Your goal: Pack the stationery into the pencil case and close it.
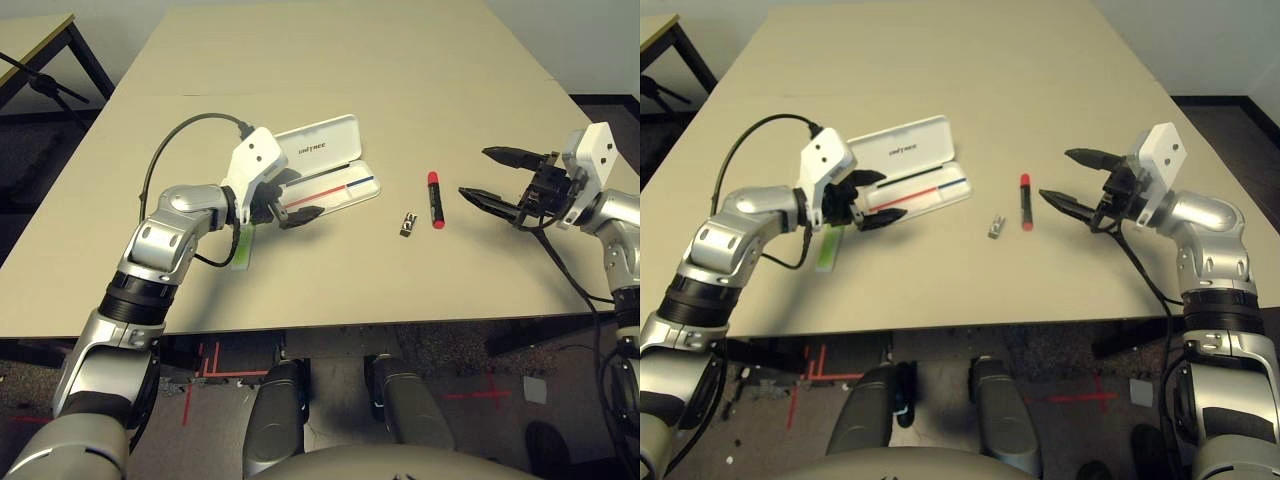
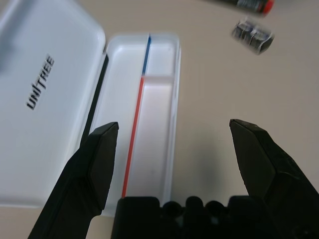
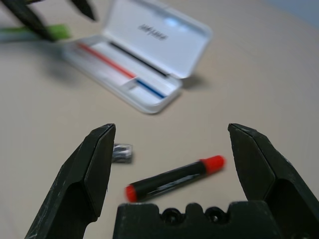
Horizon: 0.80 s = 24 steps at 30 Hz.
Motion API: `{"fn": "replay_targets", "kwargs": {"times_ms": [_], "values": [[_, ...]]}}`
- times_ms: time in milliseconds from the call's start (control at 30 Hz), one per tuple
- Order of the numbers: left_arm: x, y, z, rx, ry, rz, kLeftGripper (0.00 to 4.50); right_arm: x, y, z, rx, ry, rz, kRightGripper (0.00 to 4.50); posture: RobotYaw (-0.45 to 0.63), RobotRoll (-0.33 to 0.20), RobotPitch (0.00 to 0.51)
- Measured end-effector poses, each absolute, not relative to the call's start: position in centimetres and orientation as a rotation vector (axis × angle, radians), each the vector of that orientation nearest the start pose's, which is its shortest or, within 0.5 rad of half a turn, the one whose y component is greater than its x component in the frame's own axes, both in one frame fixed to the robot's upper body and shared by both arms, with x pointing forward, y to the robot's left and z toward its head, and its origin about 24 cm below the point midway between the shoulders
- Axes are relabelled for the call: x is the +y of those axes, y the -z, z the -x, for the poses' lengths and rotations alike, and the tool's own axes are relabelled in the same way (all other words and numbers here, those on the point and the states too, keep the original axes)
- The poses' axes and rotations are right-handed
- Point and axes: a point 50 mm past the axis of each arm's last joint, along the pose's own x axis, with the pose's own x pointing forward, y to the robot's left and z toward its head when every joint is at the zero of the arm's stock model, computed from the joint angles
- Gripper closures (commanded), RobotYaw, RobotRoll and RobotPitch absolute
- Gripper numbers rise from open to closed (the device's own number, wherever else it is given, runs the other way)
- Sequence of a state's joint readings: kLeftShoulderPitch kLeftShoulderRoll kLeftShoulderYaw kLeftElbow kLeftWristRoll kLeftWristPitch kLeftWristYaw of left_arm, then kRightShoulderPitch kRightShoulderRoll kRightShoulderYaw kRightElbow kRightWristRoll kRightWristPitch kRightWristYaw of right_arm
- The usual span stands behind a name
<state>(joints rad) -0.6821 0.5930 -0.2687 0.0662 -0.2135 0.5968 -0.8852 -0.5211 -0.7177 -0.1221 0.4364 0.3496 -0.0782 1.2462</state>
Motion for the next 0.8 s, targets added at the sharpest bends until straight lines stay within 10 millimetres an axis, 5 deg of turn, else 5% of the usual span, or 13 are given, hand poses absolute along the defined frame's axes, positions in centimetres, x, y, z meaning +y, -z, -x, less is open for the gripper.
{"fn": "replay_targets", "kwargs": {"times_ms": [200, 567, 667, 800], "values": [[12.8, -15.0, -33.3, 0.403, 1.055, -0.556, 0.02, -27.0, -16.7, -30.4, -0.045, -1.013, 0.430, 0.00, -0.12, 0.000, 0.173], [12.7, -13.0, -34.2, 0.530, 1.065, -0.643, 0.02, -27.6, -17.0, -29.7, -0.024, -1.010, 0.462, 0.00, -0.14, 0.000, 0.174], [12.7, -13.0, -34.6, 0.523, 1.082, -0.657, 0.60, -27.6, -17.1, -29.7, -0.026, -1.009, 0.466, 0.00, -0.14, 0.000, 0.177], [12.6, -12.9, -35.1, 0.503, 1.091, -0.679, 2.11, -27.6, -17.2, -29.7, -0.026, -1.009, 0.467, 0.00, -0.14, 0.000, 0.180]]}}
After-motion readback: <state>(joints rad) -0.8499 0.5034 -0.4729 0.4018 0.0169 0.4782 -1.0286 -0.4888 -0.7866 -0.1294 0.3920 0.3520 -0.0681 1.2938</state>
